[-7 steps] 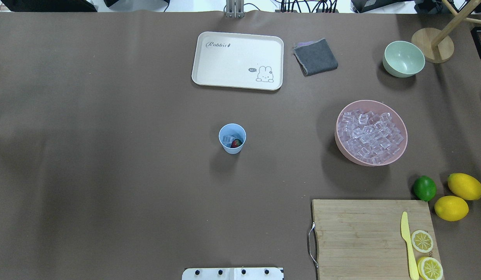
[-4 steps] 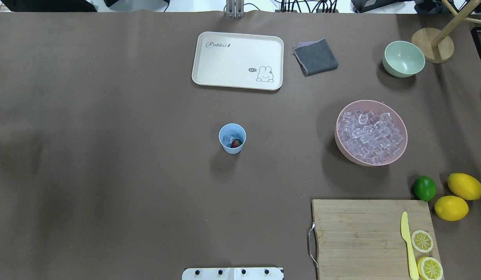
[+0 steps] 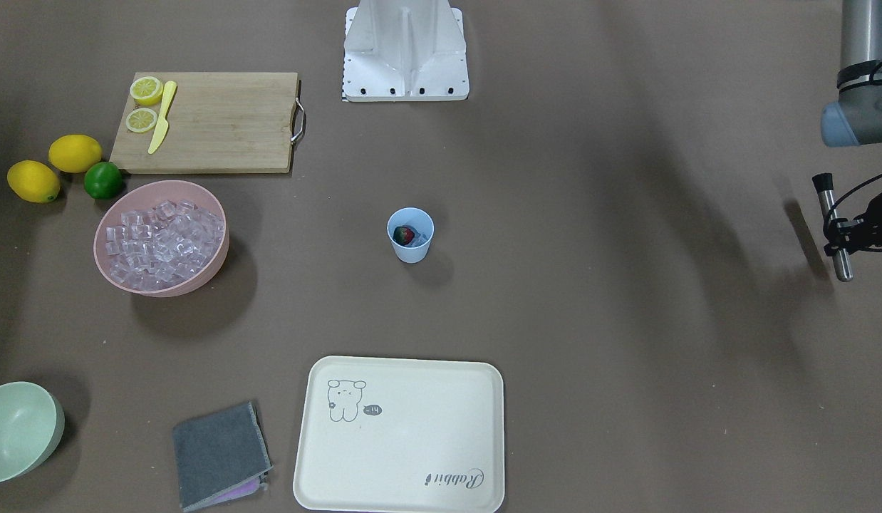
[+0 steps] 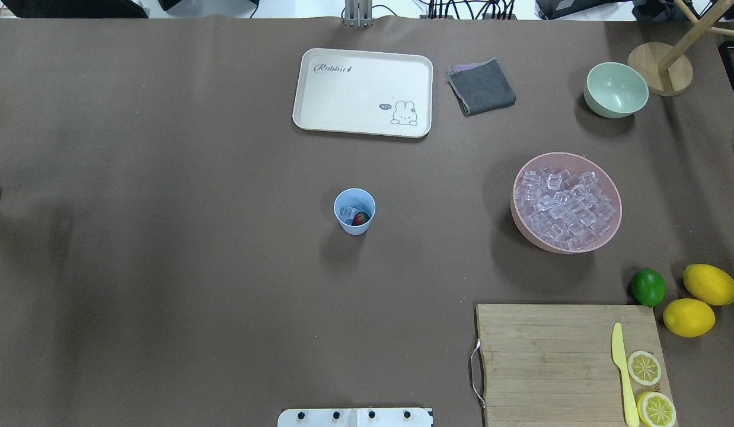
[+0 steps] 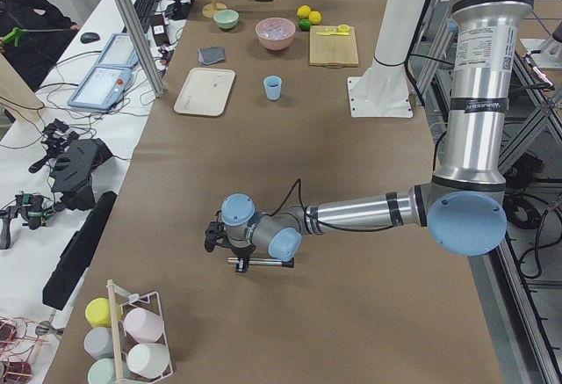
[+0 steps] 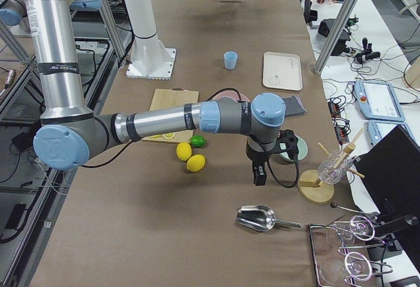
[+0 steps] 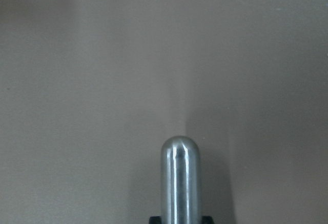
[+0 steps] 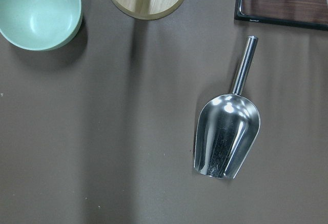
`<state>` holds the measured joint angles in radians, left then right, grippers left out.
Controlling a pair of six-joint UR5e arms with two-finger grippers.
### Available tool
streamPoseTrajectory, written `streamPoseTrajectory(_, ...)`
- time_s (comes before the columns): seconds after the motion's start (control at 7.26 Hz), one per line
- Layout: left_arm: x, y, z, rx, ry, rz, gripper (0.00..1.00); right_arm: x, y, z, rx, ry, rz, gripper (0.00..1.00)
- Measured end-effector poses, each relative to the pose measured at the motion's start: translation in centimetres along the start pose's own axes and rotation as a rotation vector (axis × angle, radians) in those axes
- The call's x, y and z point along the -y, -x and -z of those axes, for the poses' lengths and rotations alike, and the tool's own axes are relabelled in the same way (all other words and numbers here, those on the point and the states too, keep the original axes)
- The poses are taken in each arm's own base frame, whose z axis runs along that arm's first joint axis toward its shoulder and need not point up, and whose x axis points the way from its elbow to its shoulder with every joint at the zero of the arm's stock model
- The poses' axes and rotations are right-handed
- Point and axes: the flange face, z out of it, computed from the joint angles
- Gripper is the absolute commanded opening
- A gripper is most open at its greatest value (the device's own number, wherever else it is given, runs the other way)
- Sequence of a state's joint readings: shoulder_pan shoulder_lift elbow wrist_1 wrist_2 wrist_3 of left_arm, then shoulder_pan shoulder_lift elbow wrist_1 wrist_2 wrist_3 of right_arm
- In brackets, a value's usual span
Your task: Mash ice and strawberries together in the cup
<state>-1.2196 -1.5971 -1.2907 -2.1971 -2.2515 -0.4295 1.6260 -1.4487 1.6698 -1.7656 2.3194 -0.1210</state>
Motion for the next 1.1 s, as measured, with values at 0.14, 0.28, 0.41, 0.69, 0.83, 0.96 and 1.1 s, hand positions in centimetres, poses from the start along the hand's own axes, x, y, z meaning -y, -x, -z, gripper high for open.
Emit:
streamPoseTrajectory(0.14, 0.1, -0.3, 0.1, -0.002, -0.004, -0.006, 0.98, 0.0, 0.0, 0.0, 0.000, 0.000, 0.000, 1.00)
streamPoseTrajectory(0.28, 0.1, -0.6, 0.5, -0.007, -0.010, -0.012, 0.99, 0.0, 0.0, 0.0, 0.000, -0.001, 0.001, 1.00)
streamPoseTrajectory(0.41, 0.2, -1.2, 1.1, -0.013, -0.021, -0.023, 0.99, 0.0, 0.1, 0.1, 0.000, -0.001, 0.001, 1.00)
streamPoseTrajectory(0.69, 1.4, -2.5, 3.2, -0.026, -0.062, -0.050, 0.99, 0.0, 0.1, 0.1, 0.000, -0.002, 0.002, 1.00)
streamPoseTrajectory(0.83, 3.2, -3.0, 4.8, -0.031, -0.096, -0.054, 0.99, -0.1, 0.1, 0.1, 0.000, -0.001, 0.001, 1.00)
streamPoseTrajectory(0.96, 5.7, -3.5, 6.9, -0.029, -0.126, -0.040, 0.99, -0.1, 0.0, 0.0, 0.002, 0.000, 0.000, 1.00)
streamPoseTrajectory(1.1, 8.5, -3.8, 9.4, -0.016, -0.141, -0.029, 0.99, -0.1, 0.1, 0.0, 0.005, 0.000, 0.000, 1.00)
